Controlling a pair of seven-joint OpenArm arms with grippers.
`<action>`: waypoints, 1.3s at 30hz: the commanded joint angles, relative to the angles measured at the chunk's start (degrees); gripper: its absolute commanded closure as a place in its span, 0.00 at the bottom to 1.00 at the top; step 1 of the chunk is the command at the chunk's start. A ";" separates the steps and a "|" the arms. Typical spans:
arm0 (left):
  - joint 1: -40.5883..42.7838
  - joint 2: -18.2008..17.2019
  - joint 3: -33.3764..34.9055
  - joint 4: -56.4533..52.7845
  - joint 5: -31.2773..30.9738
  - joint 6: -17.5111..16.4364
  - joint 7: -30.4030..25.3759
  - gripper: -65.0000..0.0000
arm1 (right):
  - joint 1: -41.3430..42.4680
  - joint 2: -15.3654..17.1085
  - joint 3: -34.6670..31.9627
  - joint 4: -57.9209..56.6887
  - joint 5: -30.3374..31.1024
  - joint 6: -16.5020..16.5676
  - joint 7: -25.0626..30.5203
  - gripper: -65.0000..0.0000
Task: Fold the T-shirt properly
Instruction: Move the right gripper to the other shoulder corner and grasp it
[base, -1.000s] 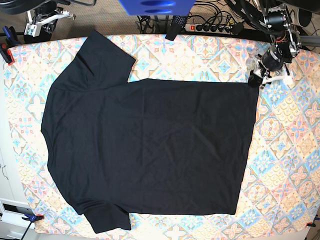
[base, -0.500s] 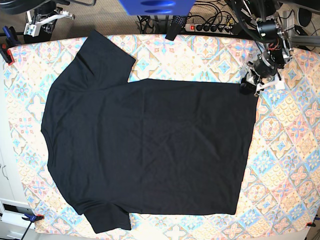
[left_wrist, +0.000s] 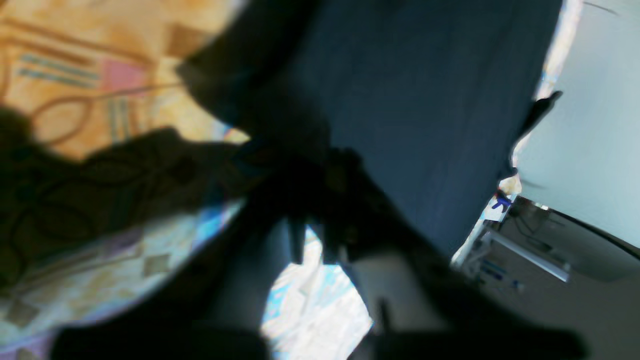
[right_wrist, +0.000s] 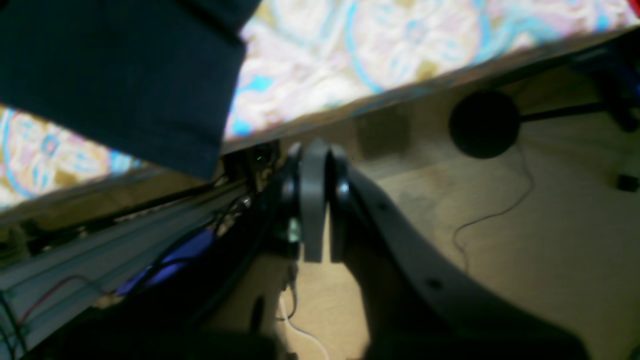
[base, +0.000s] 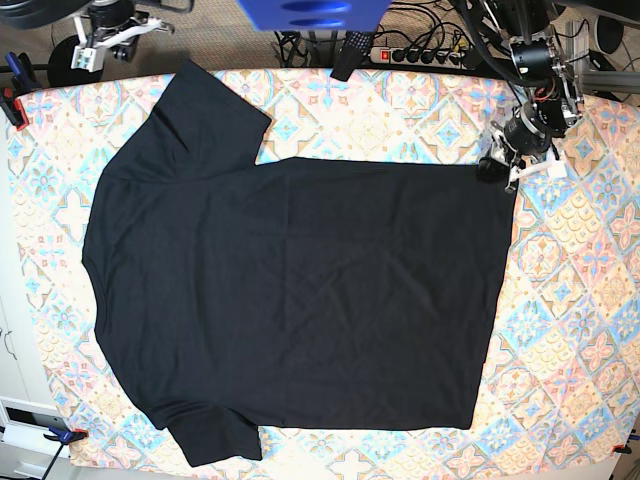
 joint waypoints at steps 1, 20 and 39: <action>0.01 -0.65 -0.10 0.59 -0.53 -0.14 0.28 1.00 | -0.86 0.38 -0.67 0.87 0.06 0.16 0.99 0.99; 4.76 -1.80 -0.54 5.78 -3.43 -0.14 0.63 1.00 | 4.24 0.74 -8.58 0.52 0.15 0.25 -7.10 0.57; 4.67 -1.80 -0.54 5.52 -3.43 -0.14 0.55 1.00 | 19.36 0.65 -6.56 -1.06 0.33 0.25 -18.44 0.53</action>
